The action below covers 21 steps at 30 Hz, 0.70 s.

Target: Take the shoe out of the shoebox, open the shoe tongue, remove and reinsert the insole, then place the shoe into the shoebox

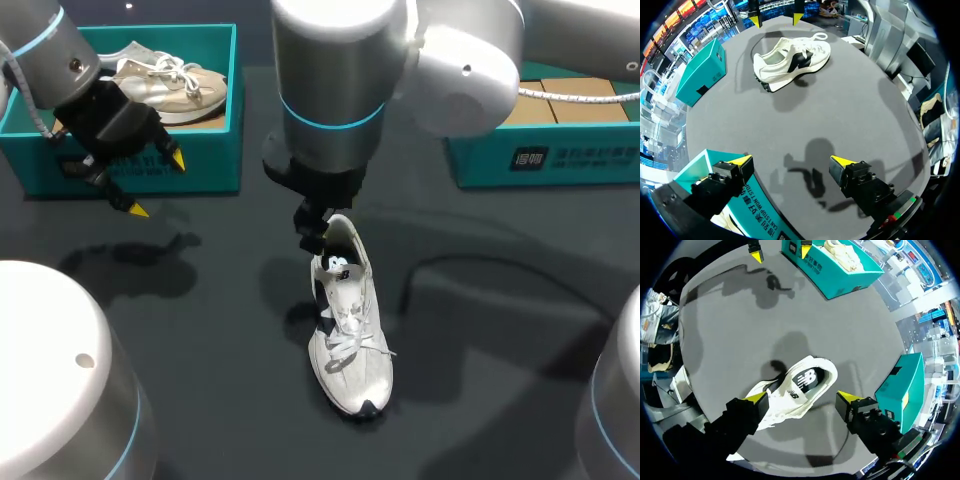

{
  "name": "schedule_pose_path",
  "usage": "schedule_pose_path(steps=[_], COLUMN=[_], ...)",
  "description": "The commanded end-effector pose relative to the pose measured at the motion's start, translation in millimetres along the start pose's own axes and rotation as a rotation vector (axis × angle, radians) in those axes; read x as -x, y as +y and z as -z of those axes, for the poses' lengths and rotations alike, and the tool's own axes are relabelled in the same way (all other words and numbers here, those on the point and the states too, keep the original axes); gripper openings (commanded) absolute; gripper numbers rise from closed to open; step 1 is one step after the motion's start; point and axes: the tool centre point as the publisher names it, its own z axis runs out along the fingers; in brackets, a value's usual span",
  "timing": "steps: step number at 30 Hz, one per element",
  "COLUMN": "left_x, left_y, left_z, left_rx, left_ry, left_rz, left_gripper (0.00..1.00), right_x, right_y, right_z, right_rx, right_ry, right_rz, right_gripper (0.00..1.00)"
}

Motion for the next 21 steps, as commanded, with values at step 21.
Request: schedule_pose_path(steps=[21], left_x=[-1.2], left_y=[-0.2], left_z=[0.5], left_rx=[0.002], left_ry=[-0.001], left_rz=[-0.001], left_gripper=[1.00], right_x=[43.5], right_y=[34.0], right_z=[-38.2], right_rx=[-0.036], right_ry=[-0.009], right_rz=[0.550], right_gripper=[1.00])
